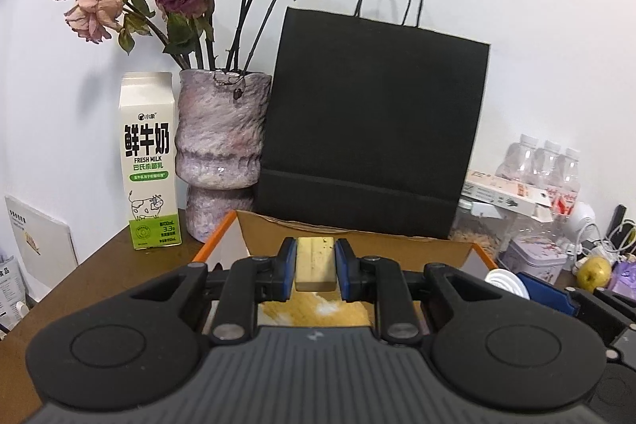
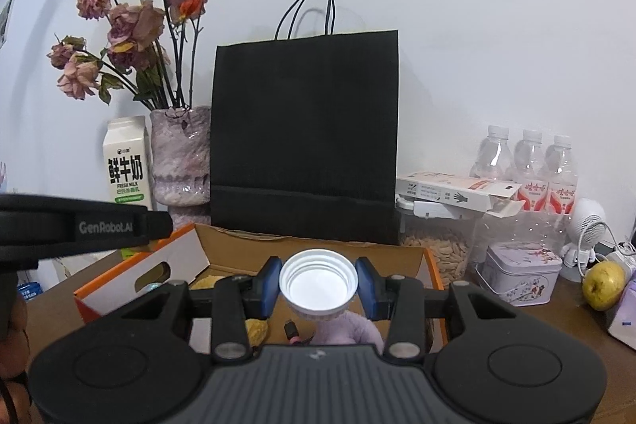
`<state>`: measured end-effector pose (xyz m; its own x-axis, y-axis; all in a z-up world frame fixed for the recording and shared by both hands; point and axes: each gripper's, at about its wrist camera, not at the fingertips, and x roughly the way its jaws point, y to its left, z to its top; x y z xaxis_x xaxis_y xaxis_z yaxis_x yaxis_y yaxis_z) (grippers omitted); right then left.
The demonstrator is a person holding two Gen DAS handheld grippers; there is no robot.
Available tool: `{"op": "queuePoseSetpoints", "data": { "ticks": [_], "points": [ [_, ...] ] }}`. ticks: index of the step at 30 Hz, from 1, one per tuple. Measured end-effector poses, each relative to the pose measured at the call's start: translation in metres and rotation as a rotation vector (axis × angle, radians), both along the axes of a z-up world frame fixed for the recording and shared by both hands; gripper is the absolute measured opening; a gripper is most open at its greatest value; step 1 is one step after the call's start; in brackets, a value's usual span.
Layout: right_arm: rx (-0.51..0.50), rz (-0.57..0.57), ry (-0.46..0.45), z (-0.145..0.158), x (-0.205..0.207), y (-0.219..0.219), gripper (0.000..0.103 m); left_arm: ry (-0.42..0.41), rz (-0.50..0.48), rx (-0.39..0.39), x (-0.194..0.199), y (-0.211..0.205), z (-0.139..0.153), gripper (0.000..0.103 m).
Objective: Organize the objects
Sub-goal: 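Lower the soap bar and cap into the red box and open both grippers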
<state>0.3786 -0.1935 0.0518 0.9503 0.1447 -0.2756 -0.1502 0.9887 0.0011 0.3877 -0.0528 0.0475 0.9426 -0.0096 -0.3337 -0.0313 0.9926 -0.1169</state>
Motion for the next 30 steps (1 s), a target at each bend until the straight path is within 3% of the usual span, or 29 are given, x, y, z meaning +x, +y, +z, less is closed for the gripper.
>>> {"op": "queuePoseSetpoints", "data": {
  "ticks": [8, 10, 11, 12, 13, 15, 30],
  "points": [
    [-0.018, -0.005, 0.028, -0.004, 0.027, 0.002, 0.039, 0.036, 0.026, 0.004, 0.029, 0.009, -0.007, 0.023],
    [-0.025, -0.01, 0.048, -0.007, 0.034, 0.003, 0.04, 0.041, 0.031, 0.016, 0.035, 0.01, -0.008, 0.043],
    [-0.023, -0.013, 0.062, -0.009, 0.038, 0.001, 0.048, 0.037, 0.039, 0.021, 0.036, 0.01, -0.008, 0.07],
    [-0.02, -0.019, 0.076, -0.01, 0.041, 0.0, 0.066, 0.03, 0.051, 0.026, 0.037, 0.011, -0.008, 0.099],
    [-0.018, -0.027, 0.083, -0.011, 0.043, -0.001, 0.088, 0.02, 0.063, 0.031, 0.036, 0.011, -0.008, 0.103],
    [-0.014, -0.046, 0.081, -0.014, 0.043, -0.003, 0.1, 0.004, 0.077, 0.043, 0.034, 0.01, -0.007, 0.103],
    [0.01, -0.043, 0.107, -0.009, 0.034, -0.01, 0.103, 0.012, 0.058, 0.053, 0.023, 0.006, -0.002, 0.103]
  ]
}}
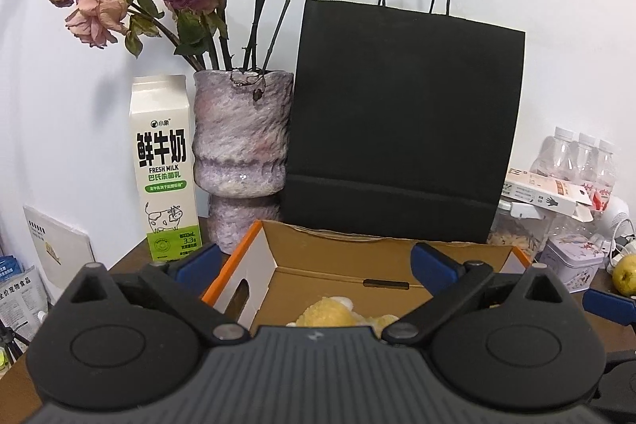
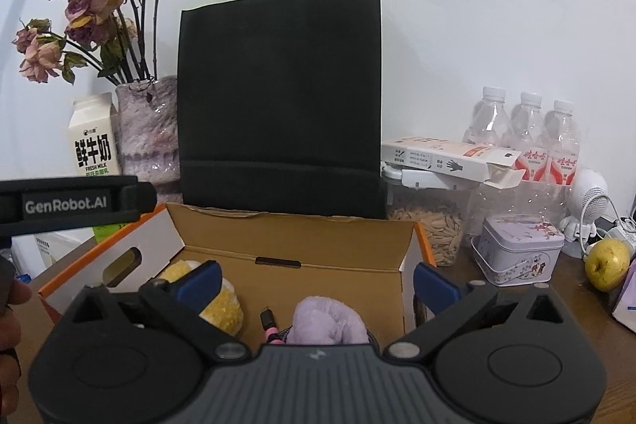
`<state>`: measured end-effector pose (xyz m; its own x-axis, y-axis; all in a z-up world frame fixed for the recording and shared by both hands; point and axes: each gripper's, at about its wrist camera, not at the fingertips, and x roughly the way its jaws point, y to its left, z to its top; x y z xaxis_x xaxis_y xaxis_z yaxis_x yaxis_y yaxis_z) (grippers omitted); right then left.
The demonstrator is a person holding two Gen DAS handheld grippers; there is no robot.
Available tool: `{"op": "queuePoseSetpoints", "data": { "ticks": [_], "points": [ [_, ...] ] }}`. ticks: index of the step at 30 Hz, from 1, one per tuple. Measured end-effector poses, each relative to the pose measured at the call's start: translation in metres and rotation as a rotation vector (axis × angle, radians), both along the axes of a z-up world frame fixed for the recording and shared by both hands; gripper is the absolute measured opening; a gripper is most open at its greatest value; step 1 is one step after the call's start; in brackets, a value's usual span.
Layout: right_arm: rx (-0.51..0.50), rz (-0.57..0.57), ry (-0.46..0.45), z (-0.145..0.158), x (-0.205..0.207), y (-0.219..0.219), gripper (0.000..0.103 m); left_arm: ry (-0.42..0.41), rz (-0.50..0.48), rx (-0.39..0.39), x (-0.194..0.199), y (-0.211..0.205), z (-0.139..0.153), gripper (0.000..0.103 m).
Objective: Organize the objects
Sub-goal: 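Lower the soap bar and cap into the red box and open both grippers, then withdraw both tools from the box toward the navy case and white cloth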
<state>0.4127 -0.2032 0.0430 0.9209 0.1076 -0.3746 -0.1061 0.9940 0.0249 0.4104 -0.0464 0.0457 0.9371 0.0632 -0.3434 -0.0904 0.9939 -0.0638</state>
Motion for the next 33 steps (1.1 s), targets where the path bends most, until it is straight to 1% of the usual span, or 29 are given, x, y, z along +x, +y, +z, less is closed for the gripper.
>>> {"op": "queuePoseSetpoints", "data": {
  "ticks": [8, 17, 24, 33],
  "points": [
    [0.012, 0.01, -0.009, 0.005, -0.014, -0.005, 0.103, -0.008, -0.025, -0.01, -0.017, 0.003, 0.008, 0.103],
    [-0.03, 0.03, -0.016, 0.006, -0.046, -0.006, 0.103, 0.004, -0.049, -0.005, -0.046, 0.01, 0.009, 0.103],
    [-0.07, 0.07, -0.004, 0.002, -0.076, -0.001, 0.103, 0.007, -0.06, 0.023, -0.073, 0.013, 0.006, 0.103],
    [-0.09, 0.119, 0.024, -0.008, -0.115, 0.004, 0.103, 0.035, -0.076, 0.059, -0.106, 0.017, -0.003, 0.103]
  ]
}}
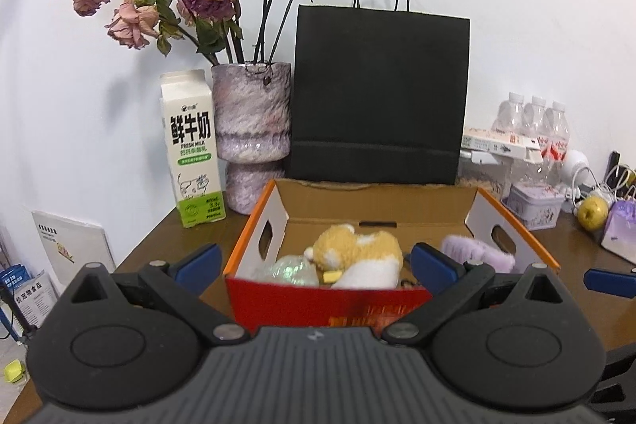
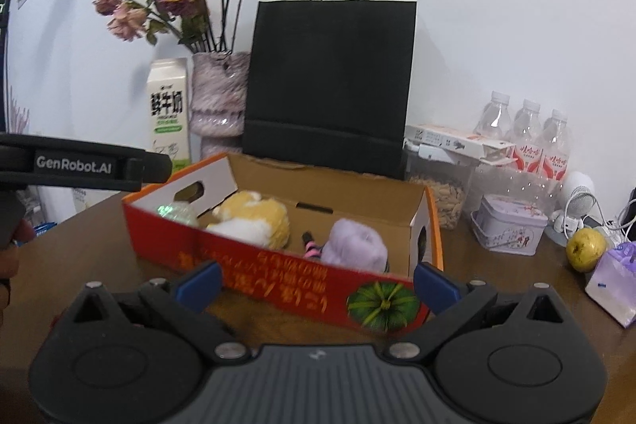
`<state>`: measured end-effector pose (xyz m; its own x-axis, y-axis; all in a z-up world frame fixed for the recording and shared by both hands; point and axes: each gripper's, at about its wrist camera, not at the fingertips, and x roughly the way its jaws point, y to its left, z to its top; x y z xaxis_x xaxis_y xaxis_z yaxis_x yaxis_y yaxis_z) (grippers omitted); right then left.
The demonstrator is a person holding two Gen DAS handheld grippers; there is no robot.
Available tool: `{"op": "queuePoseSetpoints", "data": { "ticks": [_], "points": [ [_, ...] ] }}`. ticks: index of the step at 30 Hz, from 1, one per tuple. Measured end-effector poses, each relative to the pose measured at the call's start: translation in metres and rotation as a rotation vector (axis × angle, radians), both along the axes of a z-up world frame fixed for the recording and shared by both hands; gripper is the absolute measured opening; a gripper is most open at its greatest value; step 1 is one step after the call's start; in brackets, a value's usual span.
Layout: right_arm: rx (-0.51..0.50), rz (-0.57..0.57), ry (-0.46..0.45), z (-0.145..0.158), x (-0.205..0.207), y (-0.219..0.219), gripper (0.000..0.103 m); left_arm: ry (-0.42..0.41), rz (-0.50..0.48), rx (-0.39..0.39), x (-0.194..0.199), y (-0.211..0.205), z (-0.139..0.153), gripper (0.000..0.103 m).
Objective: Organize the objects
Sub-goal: 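Withdraw both tools from the box toward the navy case and white cloth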
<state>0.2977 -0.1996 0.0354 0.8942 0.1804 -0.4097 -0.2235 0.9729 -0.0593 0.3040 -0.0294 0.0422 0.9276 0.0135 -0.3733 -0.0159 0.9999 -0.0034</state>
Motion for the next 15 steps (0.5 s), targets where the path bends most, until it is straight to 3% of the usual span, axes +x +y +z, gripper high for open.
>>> {"op": "queuePoseSetpoints", "data": {
  "ticks": [15],
  "points": [
    [0.003, 0.014, 0.076, -0.019, -0.05, -0.002, 0.103, 0.077, -0.005, 0.025, -0.048, 0.002, -0.024, 0.103]
  ]
}}
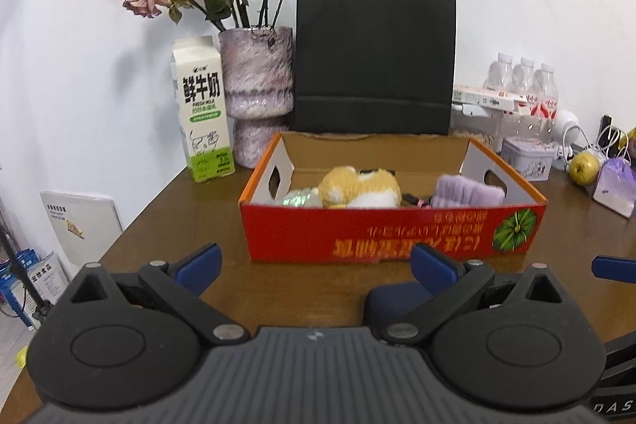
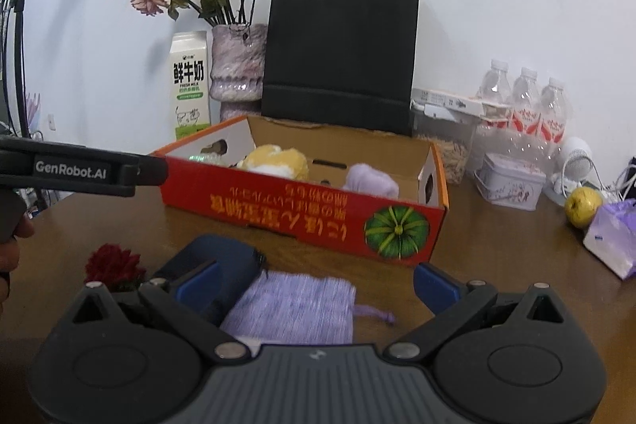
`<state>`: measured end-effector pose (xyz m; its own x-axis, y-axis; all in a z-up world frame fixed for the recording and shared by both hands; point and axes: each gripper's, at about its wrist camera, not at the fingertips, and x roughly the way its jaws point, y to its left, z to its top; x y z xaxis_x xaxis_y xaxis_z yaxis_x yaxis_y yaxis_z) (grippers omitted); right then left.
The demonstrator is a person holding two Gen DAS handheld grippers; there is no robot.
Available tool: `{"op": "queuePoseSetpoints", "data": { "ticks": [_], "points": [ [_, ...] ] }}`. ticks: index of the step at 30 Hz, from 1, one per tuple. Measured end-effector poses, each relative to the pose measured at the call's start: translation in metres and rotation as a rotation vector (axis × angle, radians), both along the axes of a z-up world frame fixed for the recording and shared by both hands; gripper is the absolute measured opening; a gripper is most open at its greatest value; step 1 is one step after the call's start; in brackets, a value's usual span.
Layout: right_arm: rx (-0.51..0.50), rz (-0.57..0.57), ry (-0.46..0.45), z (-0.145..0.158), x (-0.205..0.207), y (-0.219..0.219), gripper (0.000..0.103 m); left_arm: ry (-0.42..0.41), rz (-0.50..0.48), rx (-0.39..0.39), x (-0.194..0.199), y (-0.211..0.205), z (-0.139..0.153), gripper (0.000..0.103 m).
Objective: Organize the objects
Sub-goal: 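Withdraw both tools from the box toward the navy case and white cloth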
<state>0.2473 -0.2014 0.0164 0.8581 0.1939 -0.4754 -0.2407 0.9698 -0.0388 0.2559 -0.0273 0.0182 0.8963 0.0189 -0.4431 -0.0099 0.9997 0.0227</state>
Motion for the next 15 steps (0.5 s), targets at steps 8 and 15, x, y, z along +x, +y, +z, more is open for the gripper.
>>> {"op": "queuePoseSetpoints", "data": {
  "ticks": [8, 15],
  "points": [
    [-0.014, 0.009, 0.035, -0.012, -0.025, 0.002, 0.103, 0.032, -0.004, 0.0, -0.028, 0.001, -0.008, 0.103],
    [-0.022, -0.004, 0.055, -0.017, -0.044, 0.001, 0.103, 0.074, -0.017, 0.01, -0.052, 0.001, -0.02, 0.103]
  ]
}}
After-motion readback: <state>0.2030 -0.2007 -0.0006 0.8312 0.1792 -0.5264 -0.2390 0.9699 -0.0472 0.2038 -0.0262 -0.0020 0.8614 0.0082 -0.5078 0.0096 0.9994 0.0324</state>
